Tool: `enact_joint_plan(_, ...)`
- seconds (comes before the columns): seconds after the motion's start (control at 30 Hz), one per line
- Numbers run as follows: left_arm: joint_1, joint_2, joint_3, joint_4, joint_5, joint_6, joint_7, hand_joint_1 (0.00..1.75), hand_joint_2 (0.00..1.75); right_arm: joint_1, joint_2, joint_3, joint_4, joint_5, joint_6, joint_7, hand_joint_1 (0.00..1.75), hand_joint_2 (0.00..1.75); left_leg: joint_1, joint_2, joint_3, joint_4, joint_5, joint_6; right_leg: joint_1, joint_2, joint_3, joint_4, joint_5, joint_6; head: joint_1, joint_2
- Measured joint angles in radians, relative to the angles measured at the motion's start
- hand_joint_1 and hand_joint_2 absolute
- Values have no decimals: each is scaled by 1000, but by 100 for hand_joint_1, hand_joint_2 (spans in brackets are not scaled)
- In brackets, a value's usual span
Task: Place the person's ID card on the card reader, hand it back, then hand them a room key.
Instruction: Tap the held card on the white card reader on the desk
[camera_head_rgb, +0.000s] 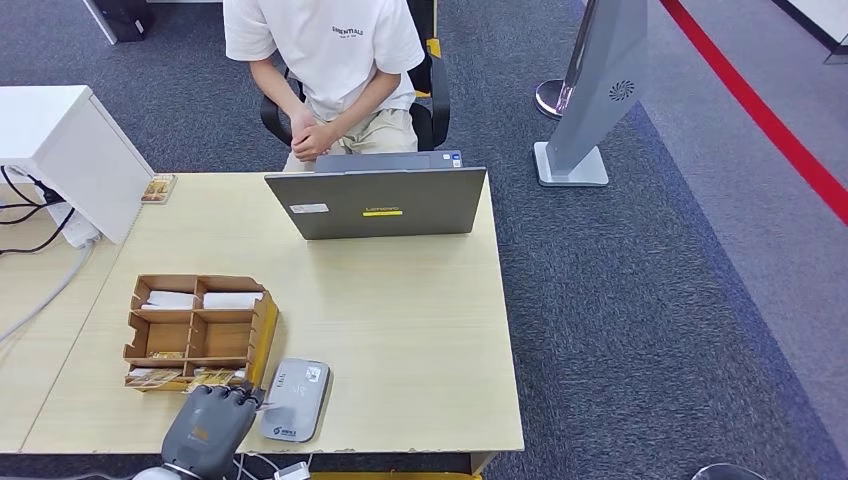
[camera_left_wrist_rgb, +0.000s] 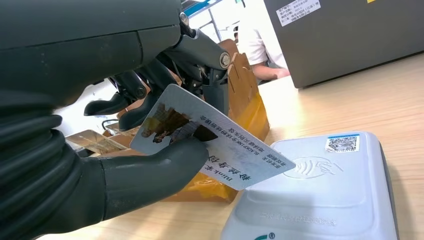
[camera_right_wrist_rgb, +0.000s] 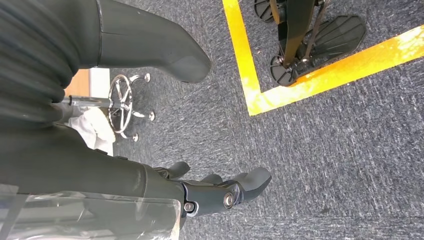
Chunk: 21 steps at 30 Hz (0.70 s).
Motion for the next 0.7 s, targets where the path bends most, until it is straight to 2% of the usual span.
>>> enact_joint_plan(0.7, -7, 14, -6, 8, 32, -26, -16, 175, 175, 0, 0, 0, 0, 13, 5, -7, 0, 175, 0, -1, 0, 0, 0, 0, 0, -1, 1, 0, 0, 0, 0, 0)
